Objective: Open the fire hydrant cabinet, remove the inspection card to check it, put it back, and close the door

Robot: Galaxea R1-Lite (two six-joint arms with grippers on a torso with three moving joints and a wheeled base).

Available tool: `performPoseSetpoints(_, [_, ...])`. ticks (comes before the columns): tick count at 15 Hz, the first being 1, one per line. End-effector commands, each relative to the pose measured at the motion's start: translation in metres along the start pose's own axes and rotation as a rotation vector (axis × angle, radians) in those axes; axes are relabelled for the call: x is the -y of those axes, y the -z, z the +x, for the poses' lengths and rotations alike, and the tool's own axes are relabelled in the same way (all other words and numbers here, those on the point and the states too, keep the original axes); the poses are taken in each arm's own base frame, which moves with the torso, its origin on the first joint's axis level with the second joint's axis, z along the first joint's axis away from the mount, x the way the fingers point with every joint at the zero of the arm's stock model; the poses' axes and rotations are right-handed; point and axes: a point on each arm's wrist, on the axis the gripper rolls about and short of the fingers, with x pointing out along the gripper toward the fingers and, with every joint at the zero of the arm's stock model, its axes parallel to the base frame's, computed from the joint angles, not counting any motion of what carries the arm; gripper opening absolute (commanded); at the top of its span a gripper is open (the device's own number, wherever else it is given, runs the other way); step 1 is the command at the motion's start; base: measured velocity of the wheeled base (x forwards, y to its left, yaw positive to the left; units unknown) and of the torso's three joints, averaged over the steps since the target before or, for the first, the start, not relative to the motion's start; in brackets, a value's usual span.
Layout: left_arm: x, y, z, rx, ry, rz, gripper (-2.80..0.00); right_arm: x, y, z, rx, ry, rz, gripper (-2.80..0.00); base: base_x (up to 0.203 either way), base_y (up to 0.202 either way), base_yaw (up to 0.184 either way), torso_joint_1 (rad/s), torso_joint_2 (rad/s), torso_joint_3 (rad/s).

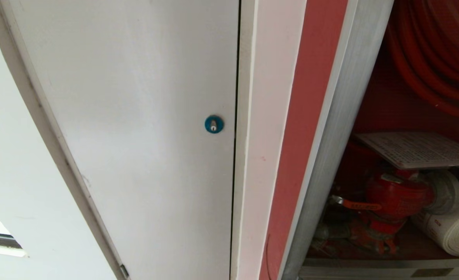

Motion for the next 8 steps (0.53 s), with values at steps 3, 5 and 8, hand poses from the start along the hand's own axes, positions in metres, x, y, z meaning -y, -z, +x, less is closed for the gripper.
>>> performPoseSetpoints(3, [0.0, 0.002, 0.0, -0.004, 0.0, 0.0, -2.8, -0.001, 0.002, 0.012, -0.028, 0.033, -0.011, -2.8, 0.0, 0.0, 0.0, 0.0, 0.0, 0.0])
performPoseSetpoints(5, [0.0, 0.002, 0.0, -0.005, 0.0, 0.0, -2.8, 0.004, 0.004, 0.022, -0.029, -0.051, -0.026, -2.8, 0.0, 0.0, 0.0, 0.0, 0.0, 0.0])
performPoseSetpoints(8, [0.0, 0.002, 0.0, -0.005, 0.001, 0.0, -2.8, 0.012, 0.002, 0.028, -0.017, -0.2, -0.154, -2.8, 0.0, 0.0, 0.0, 0.0, 0.0, 0.0])
